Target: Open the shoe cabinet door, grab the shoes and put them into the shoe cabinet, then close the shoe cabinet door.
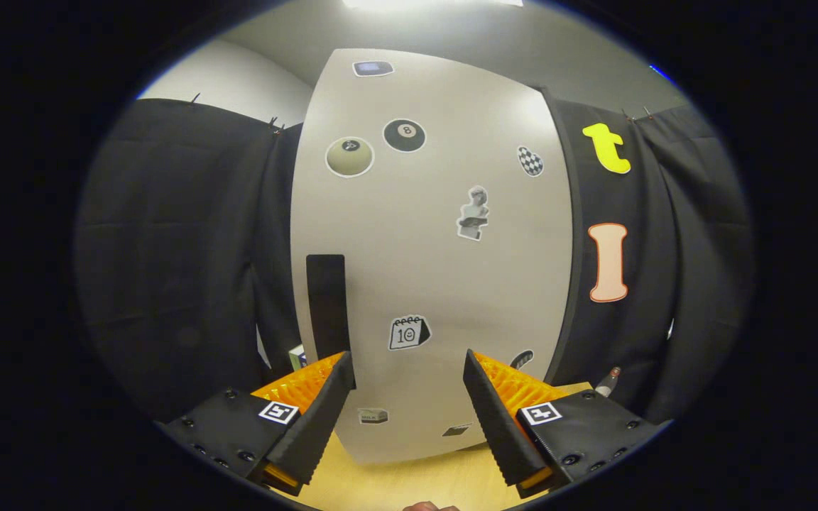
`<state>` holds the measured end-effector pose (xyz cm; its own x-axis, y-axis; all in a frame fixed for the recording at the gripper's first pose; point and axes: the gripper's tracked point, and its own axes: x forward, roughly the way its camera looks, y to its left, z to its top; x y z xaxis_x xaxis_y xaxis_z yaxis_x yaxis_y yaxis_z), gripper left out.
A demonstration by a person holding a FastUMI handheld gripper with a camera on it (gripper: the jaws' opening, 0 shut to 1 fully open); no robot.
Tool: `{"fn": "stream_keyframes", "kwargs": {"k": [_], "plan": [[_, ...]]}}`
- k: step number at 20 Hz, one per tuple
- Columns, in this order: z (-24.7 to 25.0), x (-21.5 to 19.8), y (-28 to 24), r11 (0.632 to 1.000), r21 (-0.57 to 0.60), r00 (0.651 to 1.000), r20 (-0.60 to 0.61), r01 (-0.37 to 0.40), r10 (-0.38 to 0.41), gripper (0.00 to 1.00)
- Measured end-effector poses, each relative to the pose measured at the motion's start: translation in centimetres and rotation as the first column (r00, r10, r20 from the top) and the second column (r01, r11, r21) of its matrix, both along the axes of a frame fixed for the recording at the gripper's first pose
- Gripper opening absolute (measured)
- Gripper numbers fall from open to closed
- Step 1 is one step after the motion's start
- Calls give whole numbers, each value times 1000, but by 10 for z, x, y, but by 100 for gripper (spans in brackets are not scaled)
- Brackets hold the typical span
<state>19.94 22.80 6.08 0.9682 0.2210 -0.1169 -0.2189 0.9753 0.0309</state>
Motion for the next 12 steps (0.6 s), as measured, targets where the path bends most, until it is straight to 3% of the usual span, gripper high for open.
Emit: {"fn": "stream_keyframes", "kwargs": {"k": [12], "plan": [[1, -62, -61, 991, -8, 991, 18, 135, -135, 98]]}}
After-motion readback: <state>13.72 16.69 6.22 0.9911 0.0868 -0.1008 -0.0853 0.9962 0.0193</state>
